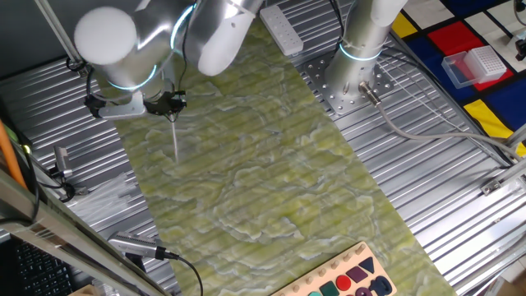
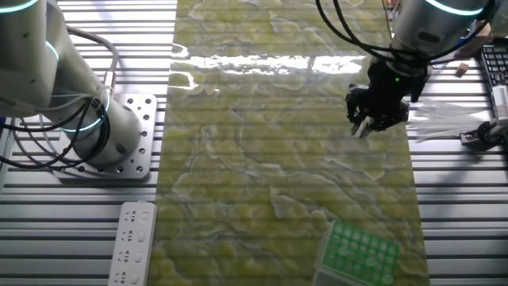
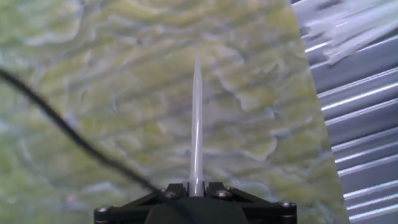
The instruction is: Insert a large pipette tip into the holder for large pipette tips
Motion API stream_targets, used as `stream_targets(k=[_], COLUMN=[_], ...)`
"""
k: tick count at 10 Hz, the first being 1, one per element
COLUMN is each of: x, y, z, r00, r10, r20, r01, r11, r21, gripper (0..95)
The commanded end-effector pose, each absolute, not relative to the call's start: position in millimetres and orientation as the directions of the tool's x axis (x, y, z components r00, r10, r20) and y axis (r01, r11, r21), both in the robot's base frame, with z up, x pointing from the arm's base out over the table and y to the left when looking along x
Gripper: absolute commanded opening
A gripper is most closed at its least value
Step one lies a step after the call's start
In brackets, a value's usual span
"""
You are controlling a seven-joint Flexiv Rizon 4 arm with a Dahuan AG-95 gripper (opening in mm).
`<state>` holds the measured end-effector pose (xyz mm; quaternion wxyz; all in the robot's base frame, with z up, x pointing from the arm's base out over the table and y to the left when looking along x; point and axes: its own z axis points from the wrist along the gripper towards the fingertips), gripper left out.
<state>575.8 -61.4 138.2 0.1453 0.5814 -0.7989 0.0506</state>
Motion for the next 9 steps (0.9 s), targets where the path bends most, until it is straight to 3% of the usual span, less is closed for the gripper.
stream_targets(k=[1,9], x=[570,542], y=[-104,-169], z=[158,191], r00=[-0.223,-0.134], r10=[-0.917,-0.872], r20=[0.329,0.471], r01=[-0.946,-0.948], r11=[0.285,0.251], r21=[0.153,0.195], gripper=[0.0,0.0])
